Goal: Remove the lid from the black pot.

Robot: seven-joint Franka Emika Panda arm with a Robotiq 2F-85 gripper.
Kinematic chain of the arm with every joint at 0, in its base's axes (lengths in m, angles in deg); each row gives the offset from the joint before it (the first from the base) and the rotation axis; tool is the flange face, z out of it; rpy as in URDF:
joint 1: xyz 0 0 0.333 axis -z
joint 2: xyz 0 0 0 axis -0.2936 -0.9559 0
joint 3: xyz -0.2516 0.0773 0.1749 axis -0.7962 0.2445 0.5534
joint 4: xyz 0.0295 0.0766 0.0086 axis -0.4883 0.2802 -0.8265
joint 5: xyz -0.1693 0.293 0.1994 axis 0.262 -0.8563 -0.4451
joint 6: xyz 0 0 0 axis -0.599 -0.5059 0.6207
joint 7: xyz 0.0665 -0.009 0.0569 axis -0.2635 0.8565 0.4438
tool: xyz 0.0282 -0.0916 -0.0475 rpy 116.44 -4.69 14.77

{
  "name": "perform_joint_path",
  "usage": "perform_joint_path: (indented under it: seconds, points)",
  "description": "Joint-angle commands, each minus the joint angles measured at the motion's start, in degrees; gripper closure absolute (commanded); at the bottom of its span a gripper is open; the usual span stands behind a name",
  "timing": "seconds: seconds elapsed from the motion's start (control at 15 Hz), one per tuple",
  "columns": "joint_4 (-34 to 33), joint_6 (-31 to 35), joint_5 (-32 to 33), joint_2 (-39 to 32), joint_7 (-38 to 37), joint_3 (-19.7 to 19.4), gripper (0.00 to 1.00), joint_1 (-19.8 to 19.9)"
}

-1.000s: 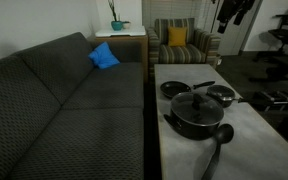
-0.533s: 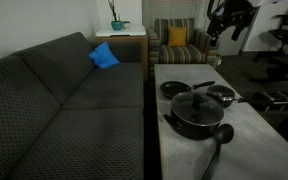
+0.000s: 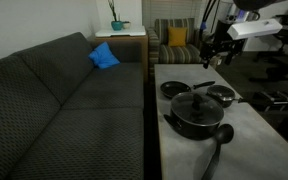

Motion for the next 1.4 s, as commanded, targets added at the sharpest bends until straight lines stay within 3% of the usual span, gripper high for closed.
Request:
perform_joint_path:
  seconds: [0.0, 0.07, 0.4, 0.67, 1.33]
  points:
    - [-6.58, -3.62, -2.10, -5.51, 2.16, 1.10, 0.00, 0.73]
    - [-2.81, -0.84, -1.28, -3.03, 0.66, -0.40, 0.00, -0.45]
    - [-4.81, -1.86, -0.73, -4.51, 1.38, -0.44, 0.00, -0.93]
    - [-8.09, -4.16, -0.95, -7.69, 5.21, 1.73, 0.00, -0.44]
    - [-21.25, -9.51, -1.49, -19.80, 6.19, 1.87, 0.00, -1.91]
